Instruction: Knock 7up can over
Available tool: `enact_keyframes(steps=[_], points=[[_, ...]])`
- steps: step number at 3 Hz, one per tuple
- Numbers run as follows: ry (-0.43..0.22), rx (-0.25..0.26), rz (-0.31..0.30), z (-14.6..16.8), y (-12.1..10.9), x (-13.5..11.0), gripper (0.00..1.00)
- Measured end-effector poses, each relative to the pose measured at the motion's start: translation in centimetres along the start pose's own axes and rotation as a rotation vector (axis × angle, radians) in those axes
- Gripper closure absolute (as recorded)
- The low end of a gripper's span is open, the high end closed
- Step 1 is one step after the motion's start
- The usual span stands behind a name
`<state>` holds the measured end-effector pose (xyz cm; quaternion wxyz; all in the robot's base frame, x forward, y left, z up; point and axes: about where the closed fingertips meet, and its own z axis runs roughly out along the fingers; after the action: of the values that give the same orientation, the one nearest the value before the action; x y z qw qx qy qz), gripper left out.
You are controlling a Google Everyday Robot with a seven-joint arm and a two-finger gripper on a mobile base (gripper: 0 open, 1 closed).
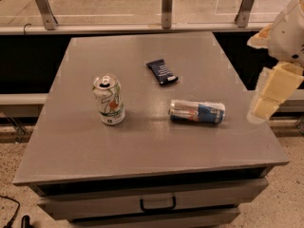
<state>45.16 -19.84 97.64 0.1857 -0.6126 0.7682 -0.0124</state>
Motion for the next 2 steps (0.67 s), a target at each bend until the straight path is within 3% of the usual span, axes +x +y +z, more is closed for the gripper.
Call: enact_keyframes(steps=[2], points=[[-0.216,0.02,-0.017,4.7,-3.2,-8.3,0.0]])
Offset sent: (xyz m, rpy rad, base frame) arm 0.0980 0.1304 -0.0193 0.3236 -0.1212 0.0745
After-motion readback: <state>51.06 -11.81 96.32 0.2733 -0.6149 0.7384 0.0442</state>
